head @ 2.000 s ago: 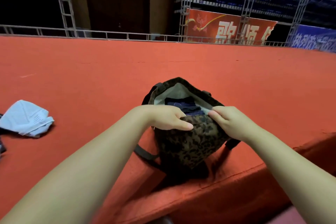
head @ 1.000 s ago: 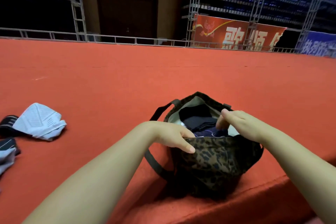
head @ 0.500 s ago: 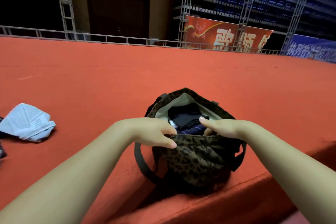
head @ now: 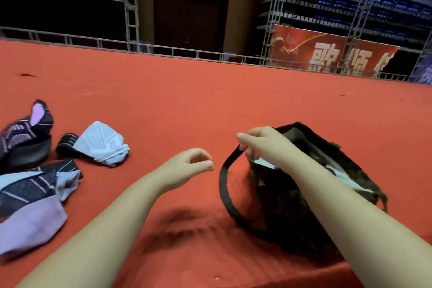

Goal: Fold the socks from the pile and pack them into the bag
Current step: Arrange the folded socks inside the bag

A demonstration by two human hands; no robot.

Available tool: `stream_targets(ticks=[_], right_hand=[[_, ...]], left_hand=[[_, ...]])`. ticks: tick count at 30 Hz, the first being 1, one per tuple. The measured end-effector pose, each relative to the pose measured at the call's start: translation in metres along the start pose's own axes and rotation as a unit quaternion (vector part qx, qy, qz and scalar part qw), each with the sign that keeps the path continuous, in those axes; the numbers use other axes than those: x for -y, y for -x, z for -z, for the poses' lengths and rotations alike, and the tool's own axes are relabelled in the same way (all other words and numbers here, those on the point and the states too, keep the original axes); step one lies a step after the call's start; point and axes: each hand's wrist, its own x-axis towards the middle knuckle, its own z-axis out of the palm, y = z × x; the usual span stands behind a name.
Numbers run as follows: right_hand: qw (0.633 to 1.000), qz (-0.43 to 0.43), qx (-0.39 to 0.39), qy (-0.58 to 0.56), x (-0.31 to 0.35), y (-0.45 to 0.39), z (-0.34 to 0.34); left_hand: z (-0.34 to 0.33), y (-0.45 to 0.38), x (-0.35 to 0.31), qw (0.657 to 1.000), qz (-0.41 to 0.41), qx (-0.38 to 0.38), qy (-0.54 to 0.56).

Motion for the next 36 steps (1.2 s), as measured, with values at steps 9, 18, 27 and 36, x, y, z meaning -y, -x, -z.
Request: stream_targets(ticks=[9, 18, 27, 36], right_hand=[[0.992, 0.023, 0.118, -0.022, 0.029, -0.067, -0.191], [0.982, 0.006, -0.014, -0.188, 0.008, -0.140, -0.303], [0.990, 0.117, 0.029, -0.069, 0.032, -0.239, -0.370], [0.989, 0.148, 0.000, -0.005, 0.026, -0.219, -0.376]], left_hand=[[0.092, 0.067, 0.119, 0.980, 0.137, -0.120, 0.082], [0.123, 0.053, 0.184, 0.915, 0.125, -0.348, 0.159], [0.126, 0.050, 0.192, 0.902, 0.108, -0.381, 0.173], [0.133, 0.055, 0.199, 0.891, 0.088, -0.425, 0.130]])
